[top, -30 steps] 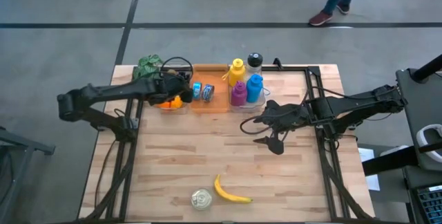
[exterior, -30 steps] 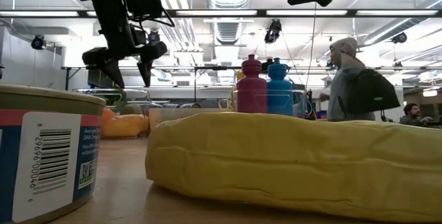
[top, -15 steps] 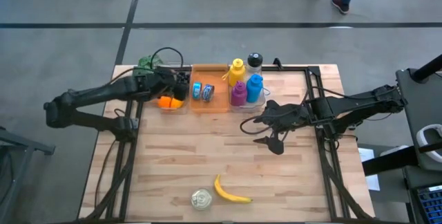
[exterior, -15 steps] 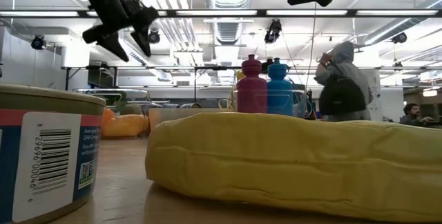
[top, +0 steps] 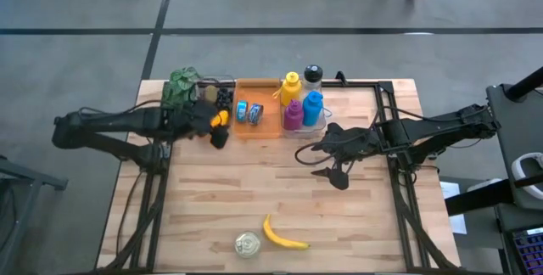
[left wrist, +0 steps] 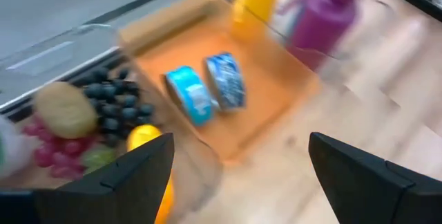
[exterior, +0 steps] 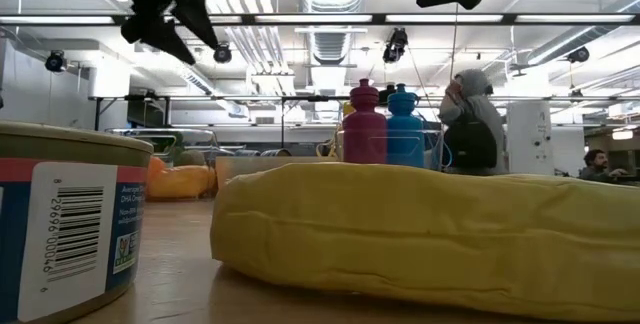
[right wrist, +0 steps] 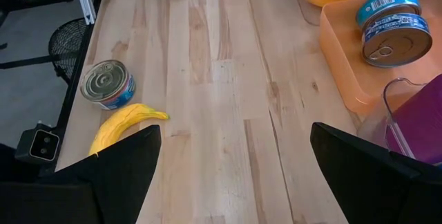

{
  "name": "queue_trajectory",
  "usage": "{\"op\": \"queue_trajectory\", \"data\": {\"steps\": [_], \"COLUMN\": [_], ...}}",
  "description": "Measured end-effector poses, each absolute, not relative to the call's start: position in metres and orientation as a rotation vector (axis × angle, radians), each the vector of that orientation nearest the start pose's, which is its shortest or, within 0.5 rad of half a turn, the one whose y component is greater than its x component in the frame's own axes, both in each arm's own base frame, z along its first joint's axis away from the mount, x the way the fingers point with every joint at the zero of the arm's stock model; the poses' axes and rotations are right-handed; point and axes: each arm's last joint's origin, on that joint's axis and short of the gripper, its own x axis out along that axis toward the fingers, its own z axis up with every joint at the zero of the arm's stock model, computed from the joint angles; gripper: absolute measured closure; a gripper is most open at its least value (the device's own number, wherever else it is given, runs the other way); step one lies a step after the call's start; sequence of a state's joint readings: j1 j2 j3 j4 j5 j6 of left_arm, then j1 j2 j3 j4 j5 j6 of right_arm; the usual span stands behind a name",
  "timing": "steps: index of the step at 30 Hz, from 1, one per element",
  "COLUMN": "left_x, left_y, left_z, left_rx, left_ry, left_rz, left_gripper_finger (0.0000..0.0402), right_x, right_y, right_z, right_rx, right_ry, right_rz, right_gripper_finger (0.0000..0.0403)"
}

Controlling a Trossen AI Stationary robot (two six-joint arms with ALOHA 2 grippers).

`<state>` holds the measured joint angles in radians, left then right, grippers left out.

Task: Pick & Place Food Item
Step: Put the yellow banana into the left transparent bin

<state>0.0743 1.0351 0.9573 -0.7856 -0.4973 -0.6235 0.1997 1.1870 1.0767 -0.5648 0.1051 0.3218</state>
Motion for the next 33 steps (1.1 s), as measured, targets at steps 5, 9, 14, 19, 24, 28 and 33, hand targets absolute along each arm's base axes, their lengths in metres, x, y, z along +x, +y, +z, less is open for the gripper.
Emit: {"op": "queue_trajectory", "data": {"steps": [5, 9, 14, 19, 24, 28, 33], "left_x": [0.195, 0.196, 0.199, 0.202, 0.211, 0.224, 0.241], "left_y": [0.0, -0.021, -0.048, -0.075, -0.095, -0.107, -0.119], "left_z": [0.3, 0.3, 0.305, 0.311, 0.305, 0.292, 0.277], "left_rx": [-0.336, -0.301, -0.209, -0.089, -0.069, -0.046, -0.009], "left_ry": [0.674, 0.68, 0.632, 0.521, 0.475, 0.532, 0.554], "left_rz": [0.639, 0.537, 0.36, 0.171, 0.037, -0.062, -0.182], "left_gripper_finger": [0.0065, 0.0065, 0.0071, 0.0075, 0.0074, 0.0078, 0.0085], "right_x": [0.242, 0.242, 0.242, 0.242, 0.242, 0.242, 0.242], "right_y": [0.046, 0.046, 0.046, 0.046, 0.046, 0.046, 0.046], "right_z": [0.321, 0.321, 0.321, 0.321, 0.321, 0.321, 0.321], "right_rx": [0.207, 0.207, 0.207, 0.207, 0.207, 0.207, 0.207], "right_ry": [0.674, 0.674, 0.674, 0.674, 0.675, 0.675, 0.675], "right_rz": [-0.017, -0.017, -0.017, -0.017, -0.017, -0.017, -0.017], "right_gripper_finger": [0.0033, 0.0033, 0.0033, 0.0033, 0.0033, 0.0033, 0.0033]}}
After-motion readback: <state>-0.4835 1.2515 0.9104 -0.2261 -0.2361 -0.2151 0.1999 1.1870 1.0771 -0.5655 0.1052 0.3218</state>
